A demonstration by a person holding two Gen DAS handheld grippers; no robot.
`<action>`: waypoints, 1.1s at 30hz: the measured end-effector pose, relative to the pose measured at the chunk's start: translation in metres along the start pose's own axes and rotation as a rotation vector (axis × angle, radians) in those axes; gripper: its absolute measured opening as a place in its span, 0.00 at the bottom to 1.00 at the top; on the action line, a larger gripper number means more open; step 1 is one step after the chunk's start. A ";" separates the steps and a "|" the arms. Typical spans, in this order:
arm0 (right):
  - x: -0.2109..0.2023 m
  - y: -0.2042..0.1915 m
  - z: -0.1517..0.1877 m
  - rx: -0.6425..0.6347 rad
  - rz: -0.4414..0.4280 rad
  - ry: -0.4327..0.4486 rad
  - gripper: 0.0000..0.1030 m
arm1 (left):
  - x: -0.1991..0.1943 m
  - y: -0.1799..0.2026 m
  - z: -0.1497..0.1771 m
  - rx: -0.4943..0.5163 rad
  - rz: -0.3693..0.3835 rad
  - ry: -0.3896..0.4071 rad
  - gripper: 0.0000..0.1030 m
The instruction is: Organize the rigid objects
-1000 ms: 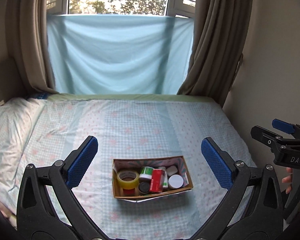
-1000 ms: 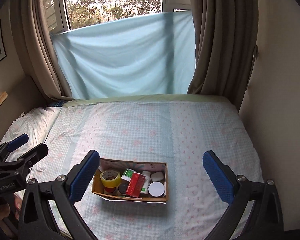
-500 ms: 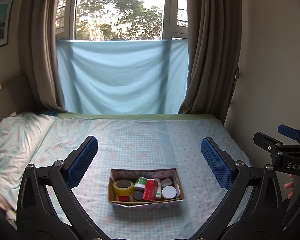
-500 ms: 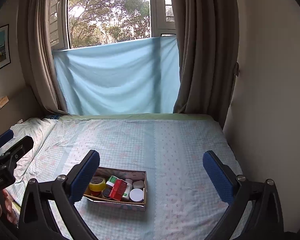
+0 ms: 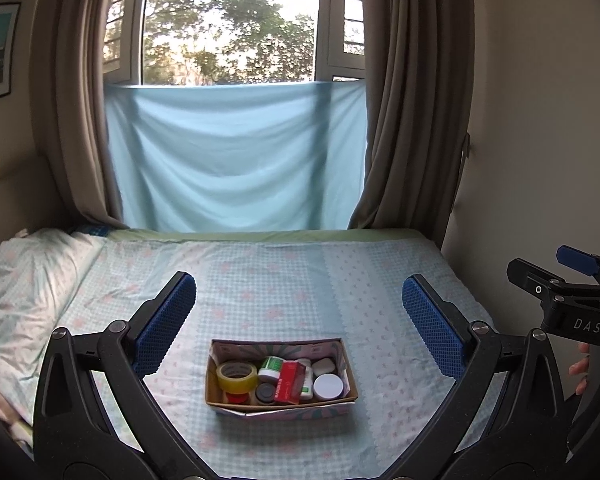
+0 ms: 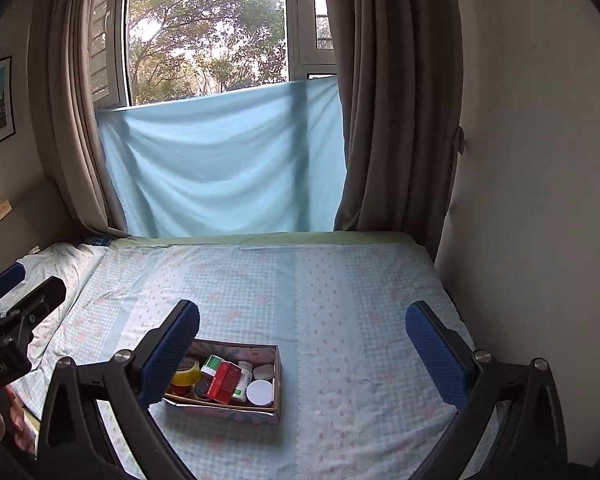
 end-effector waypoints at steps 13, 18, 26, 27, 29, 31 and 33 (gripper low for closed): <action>-0.006 0.003 -0.002 0.011 0.017 0.012 1.00 | -0.003 -0.002 -0.002 0.001 0.017 0.006 1.00; -0.006 0.002 -0.002 0.008 0.021 0.018 1.00 | -0.004 -0.002 -0.002 0.005 0.011 0.009 1.00; -0.006 0.002 -0.002 0.007 0.021 0.018 1.00 | -0.003 -0.005 -0.001 0.000 0.007 0.008 1.00; -0.006 0.002 -0.002 0.007 0.022 0.019 1.00 | -0.003 -0.004 -0.002 0.002 0.005 0.010 1.00; -0.004 0.003 -0.003 0.008 0.022 0.019 1.00 | -0.003 -0.004 -0.002 0.005 0.004 0.014 1.00; -0.004 0.003 -0.004 0.007 0.023 0.021 1.00 | -0.003 -0.004 -0.002 0.006 0.003 0.016 1.00; -0.004 0.003 -0.004 0.005 0.025 0.022 1.00 | -0.003 -0.004 -0.002 0.004 0.002 0.017 1.00</action>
Point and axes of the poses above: each gripper's, at about its wrist camera, not at the fingertips, and x roughly the way its jaws point, y to its right, z to its underside, the point moved 3 cm from there along x, roughly the way its jaws point, and after that the axes turned 5 degrees about -y, right-handed, at the moved point
